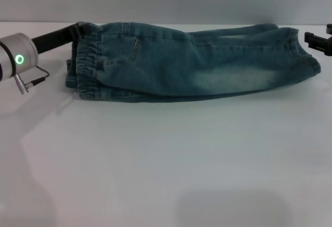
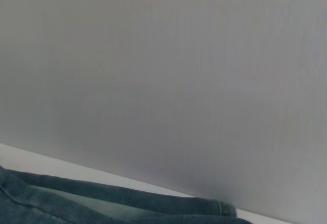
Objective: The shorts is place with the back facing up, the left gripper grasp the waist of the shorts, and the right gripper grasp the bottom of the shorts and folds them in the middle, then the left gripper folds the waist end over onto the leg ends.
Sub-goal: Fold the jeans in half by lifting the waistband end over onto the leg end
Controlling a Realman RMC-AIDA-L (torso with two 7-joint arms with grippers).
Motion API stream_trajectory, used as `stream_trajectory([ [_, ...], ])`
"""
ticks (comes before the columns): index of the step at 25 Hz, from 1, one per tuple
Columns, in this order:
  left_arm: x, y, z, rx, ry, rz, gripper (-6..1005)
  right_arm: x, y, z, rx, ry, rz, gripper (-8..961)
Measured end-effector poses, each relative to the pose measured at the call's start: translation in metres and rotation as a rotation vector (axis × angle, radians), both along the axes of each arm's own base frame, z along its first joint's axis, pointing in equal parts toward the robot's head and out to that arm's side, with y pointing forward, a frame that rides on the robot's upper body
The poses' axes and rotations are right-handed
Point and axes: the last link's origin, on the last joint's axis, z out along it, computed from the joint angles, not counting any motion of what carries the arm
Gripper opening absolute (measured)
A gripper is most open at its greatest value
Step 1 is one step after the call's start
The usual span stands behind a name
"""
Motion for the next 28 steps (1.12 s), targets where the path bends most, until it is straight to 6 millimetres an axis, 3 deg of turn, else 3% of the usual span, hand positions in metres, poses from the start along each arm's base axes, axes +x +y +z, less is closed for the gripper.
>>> stream_trajectory([
  [12, -0.009, 0.001, -0.016, -0.023, 0.105, 0.054, 171, -0.001, -0.001, -0.001, -0.004, 0.004, 0.007, 652],
  [22, -0.017, 0.002, -0.016, 0.0, 0.105, 0.109, 207, -0.003, -0.001, -0.003, -0.01, 0.002, 0.011, 652],
  [28, -0.012, 0.004, -0.017, 0.002, 0.099, 0.094, 228, -0.004, 0.0, -0.005, -0.015, 0.004, 0.012, 652],
])
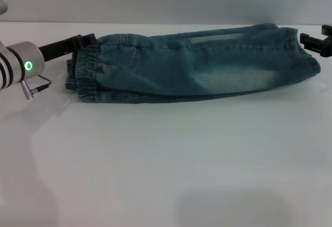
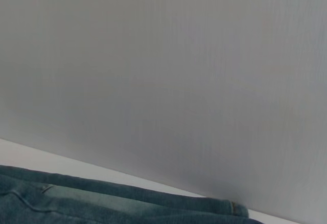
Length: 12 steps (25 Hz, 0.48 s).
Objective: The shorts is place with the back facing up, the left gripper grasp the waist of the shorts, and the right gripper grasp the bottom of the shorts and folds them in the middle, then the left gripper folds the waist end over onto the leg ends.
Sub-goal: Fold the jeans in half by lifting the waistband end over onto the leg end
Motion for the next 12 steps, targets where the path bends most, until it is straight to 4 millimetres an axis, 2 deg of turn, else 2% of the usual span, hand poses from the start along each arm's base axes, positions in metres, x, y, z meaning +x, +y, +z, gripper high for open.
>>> stream_trajectory([
  [1, 0.002, 0.0, 0.001, 0.001, -0.006, -0.006, 232, 0.0, 0.0, 0.0, 0.0, 0.0, 0.0, 652],
  [3, 0.005, 0.0, 0.002, -0.006, -0.021, -0.028, 440, 0.001, 0.0, 0.0, 0.001, 0.001, -0.002, 652],
  [7, 0.013, -0.006, 0.018, -0.004, -0.049, -0.14, 601, 0.003, -0.001, 0.001, 0.005, 0.004, -0.008, 652],
  [12, 0.009, -0.016, 0.029, 0.033, -0.081, -0.197, 764, 0.003, -0.002, 0.0, 0.004, 0.006, -0.01, 652],
])
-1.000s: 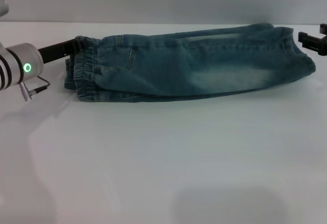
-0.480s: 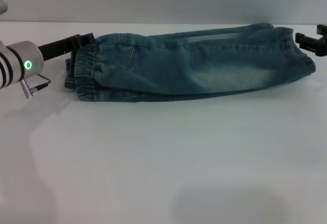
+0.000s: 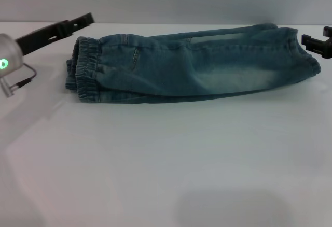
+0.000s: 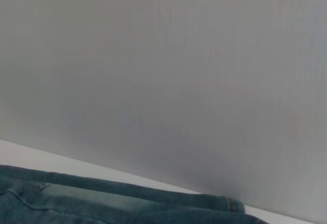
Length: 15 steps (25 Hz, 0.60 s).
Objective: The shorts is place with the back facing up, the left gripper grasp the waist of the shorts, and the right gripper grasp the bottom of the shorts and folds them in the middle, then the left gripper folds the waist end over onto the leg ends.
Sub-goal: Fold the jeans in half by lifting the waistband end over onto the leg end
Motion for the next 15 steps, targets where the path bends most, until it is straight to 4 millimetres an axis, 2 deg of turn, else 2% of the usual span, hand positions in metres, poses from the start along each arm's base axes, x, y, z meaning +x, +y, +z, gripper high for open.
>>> stream_trajectory([
  [2, -0.012, -0.009, 0.008, 0.033, -0.016, 0.009, 826, -0.001, 0.0, -0.002, -0.004, 0.002, 0.001, 652],
  [5, -0.024, -0.018, 0.01, 0.043, -0.002, 0.028, 826, -0.002, 0.0, -0.005, -0.007, 0.003, 0.005, 652],
  [13, -0.045, -0.035, -0.004, 0.009, 0.026, 0.073, 826, -0.006, 0.001, -0.006, -0.011, 0.007, 0.012, 651],
  [15, -0.052, -0.039, -0.008, 0.017, 0.09, 0.069, 827, -0.006, 0.001, -0.007, -0.012, 0.008, 0.013, 651],
])
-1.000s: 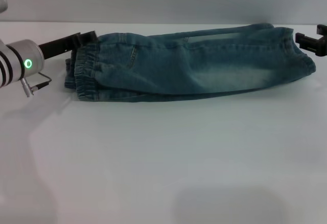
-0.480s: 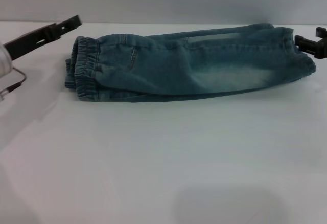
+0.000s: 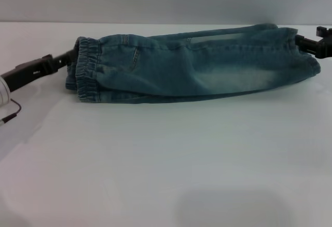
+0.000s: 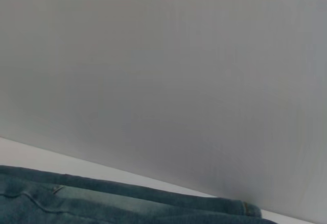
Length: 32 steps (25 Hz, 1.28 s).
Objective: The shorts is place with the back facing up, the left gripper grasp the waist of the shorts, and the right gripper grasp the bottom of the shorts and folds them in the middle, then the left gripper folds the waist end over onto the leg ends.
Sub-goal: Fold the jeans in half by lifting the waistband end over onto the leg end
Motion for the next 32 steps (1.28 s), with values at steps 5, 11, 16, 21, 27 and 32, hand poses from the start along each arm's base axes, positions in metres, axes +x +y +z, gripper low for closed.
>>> stream_trajectory([
  [5, -0.006, -0.002, -0.011, -0.013, 0.066, -0.002, 827, -0.001, 0.0, -0.002, -0.003, 0.004, 0.001, 652],
  [11, -0.008, -0.005, -0.016, -0.029, 0.129, -0.045, 827, 0.0, -0.001, -0.003, -0.005, 0.004, -0.001, 651],
  [16, -0.009, -0.007, -0.015, -0.031, 0.129, -0.047, 815, 0.0, -0.002, -0.004, -0.006, 0.005, -0.002, 651],
  [21, -0.005, -0.01, -0.002, 0.014, 0.04, -0.074, 806, 0.0, -0.001, -0.004, -0.007, 0.005, -0.001, 652],
  [27, -0.007, -0.014, 0.006, -0.001, 0.035, -0.103, 795, -0.002, -0.001, -0.004, -0.008, 0.005, 0.002, 652],
  [32, -0.012, -0.024, 0.002, -0.045, 0.05, -0.123, 786, -0.002, 0.0, -0.004, -0.008, 0.005, 0.003, 651],
])
